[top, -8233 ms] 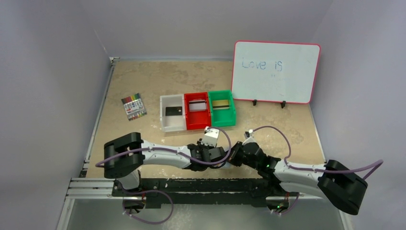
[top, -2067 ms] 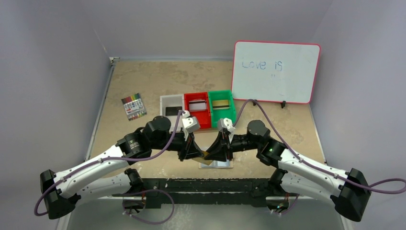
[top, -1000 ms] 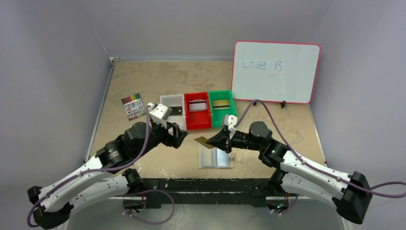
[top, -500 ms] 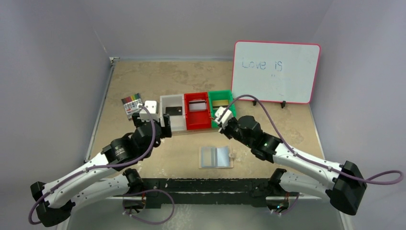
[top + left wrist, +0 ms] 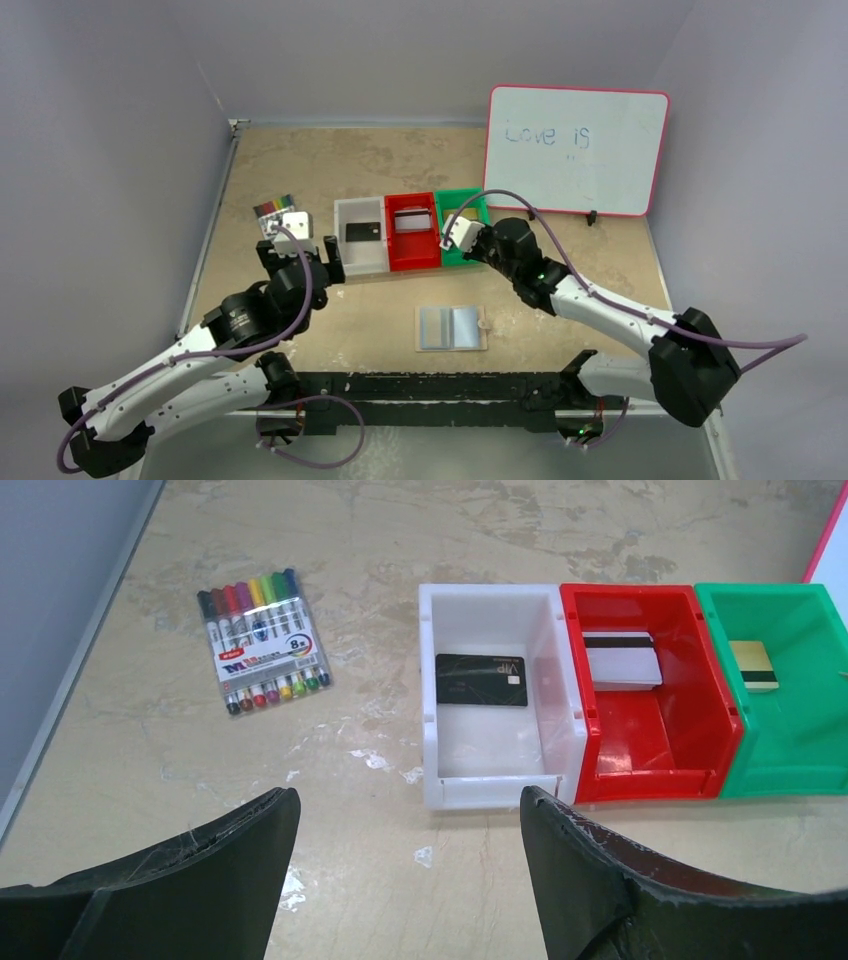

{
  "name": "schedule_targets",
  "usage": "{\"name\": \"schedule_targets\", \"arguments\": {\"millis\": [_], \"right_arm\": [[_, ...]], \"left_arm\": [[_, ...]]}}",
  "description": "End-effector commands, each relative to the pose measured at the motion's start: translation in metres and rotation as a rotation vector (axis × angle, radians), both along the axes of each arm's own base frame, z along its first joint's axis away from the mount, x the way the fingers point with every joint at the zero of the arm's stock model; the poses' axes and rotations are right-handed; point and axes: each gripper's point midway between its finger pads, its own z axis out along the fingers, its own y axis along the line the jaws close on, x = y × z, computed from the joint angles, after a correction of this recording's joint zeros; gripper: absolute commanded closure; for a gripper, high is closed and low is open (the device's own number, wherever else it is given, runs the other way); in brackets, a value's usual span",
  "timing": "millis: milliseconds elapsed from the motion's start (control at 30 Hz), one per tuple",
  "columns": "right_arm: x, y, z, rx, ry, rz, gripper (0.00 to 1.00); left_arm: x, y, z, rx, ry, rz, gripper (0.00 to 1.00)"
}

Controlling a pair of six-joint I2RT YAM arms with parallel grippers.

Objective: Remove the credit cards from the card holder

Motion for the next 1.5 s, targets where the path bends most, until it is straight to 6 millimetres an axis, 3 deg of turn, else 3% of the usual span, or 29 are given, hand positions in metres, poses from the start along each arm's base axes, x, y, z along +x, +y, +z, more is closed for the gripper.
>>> {"name": "schedule_targets", "arguments": {"millis": [0,200,467,1100,1333,1467], "right_arm": [[0.031,0.011,0.045,0.020,-0.183,0.112,1.00],[0.034,0.029,0.053,0.014,-0.257,0.256,1.00],[0.054,0.026,0.009,-0.109,-0.103,0.313,1.00],[0.082,0.035,-0.006,-0.166,-0.102,0.352,1.00],[0.093,0.028,-0.037,-0.224,-0.035,0.329,1.00],[0.098,0.026,-0.041,-0.223,-0.027,0.328,1.00]], "left_arm": [[0.003,0.005,0.012,0.001,-0.023,0.038,0.19],[0.004,0.006,0.010,0.021,-0.014,0.054,0.19],[0.004,0.005,0.008,0.039,-0.002,0.056,0.20],[0.004,0.008,0.009,0.048,-0.002,0.070,0.22],[0.003,0.010,0.010,0.043,-0.005,0.075,0.22],[0.003,0.012,0.011,0.042,-0.012,0.083,0.22]]}}
